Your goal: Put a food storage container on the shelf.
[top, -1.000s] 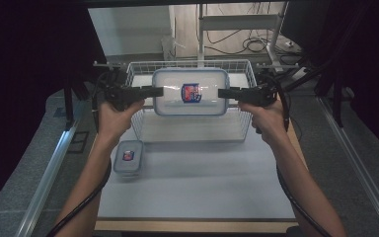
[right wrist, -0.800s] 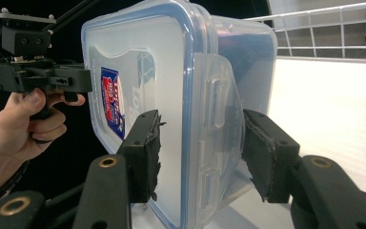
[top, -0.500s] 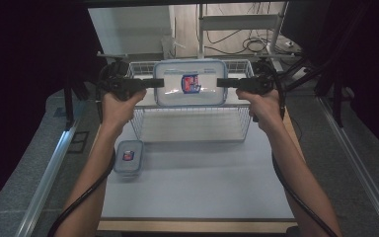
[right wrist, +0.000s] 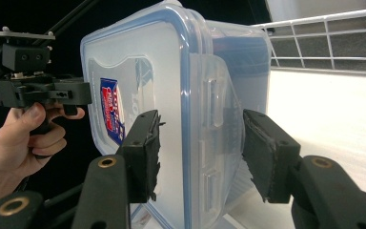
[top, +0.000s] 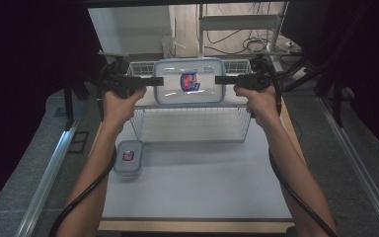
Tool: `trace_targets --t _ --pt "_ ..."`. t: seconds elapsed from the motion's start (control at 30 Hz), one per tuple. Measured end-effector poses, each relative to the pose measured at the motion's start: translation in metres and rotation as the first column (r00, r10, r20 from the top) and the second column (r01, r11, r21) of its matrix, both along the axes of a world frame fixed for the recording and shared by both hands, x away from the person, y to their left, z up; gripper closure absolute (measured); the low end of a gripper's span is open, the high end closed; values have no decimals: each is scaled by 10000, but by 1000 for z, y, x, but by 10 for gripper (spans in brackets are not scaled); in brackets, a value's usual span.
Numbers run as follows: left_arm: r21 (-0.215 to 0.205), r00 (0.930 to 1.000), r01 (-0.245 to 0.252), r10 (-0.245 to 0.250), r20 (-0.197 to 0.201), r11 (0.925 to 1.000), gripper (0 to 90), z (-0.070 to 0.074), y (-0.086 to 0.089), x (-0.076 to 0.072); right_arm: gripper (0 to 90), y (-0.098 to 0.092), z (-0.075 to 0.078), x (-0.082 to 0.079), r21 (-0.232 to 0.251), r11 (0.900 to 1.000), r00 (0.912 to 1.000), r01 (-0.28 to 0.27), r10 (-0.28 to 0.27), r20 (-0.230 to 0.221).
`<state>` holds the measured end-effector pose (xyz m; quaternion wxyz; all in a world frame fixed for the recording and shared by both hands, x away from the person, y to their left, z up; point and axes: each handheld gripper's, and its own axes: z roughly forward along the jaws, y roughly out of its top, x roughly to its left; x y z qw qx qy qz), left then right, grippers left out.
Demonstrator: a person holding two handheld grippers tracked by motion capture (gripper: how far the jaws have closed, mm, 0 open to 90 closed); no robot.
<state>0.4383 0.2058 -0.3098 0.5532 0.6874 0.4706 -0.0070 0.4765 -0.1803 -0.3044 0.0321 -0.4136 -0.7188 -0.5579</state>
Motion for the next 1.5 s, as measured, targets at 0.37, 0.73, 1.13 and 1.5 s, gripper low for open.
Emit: trace_targets --t 0.37,0.73,1.13,1.5 --pt "21 9997 -215 215 87 9998 503 -1 -3 6 480 -2 -5 5 360 9991 9996 231 -236 141" --pt "570 9989 -470 465 103 9973 422 -13 -12 11 463 -2 -10 11 93 9950 9938 992 -995 497" --pt "489 9860 -361 276 1642 9981 495 -9 -5 -15 615 -3 0 -10 -1289 9825 9677 1345 -1022 2305" --pt "2129 9785 62 -499 2004 9770 888 -37 -27 -34 896 12 -24 -48 -2879 9547 9554 760 130 2952"
